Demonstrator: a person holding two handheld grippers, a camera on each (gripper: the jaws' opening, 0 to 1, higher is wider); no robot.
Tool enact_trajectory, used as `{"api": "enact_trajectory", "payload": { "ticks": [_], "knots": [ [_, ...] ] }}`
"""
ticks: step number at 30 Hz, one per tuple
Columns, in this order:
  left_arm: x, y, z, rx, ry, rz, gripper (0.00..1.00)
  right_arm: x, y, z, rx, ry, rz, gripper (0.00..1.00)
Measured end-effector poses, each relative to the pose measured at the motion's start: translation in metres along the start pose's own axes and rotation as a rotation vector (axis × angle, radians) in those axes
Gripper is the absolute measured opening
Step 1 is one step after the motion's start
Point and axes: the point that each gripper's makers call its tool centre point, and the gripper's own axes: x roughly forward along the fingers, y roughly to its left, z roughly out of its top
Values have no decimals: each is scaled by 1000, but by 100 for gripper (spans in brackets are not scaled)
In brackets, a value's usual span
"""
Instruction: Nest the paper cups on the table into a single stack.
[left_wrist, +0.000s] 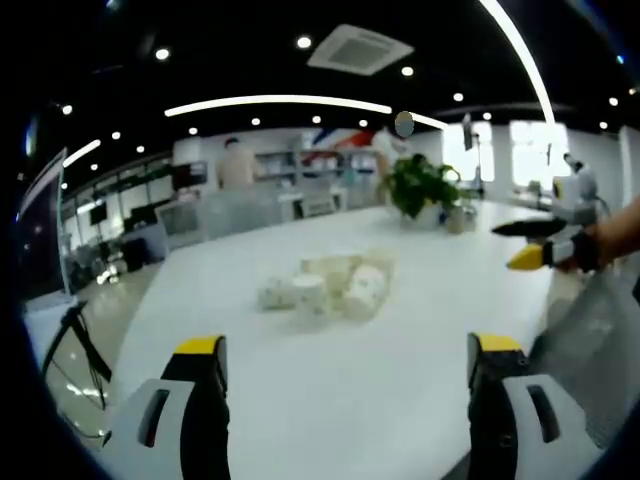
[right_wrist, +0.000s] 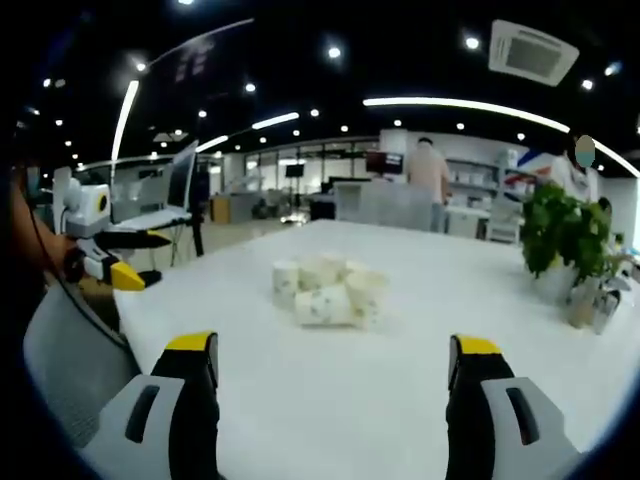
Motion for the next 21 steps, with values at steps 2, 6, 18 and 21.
{"api": "enact_trajectory", "payload": {
  "ticks": [2,6,18,21],
  "knots": [
    [0,1,0,1,0,3,99,1,1,0,-1,2,4,94],
    [0,3,2,-4,-7,11,99,3,2,0,-3,7,11,94],
    [0,5,4,-13,-18,15,99,5,0,0,3,12,14,94],
    [1,4,4,-11,-16,11,99,6,-3,-1,15,13,10,94]
  ]
}}
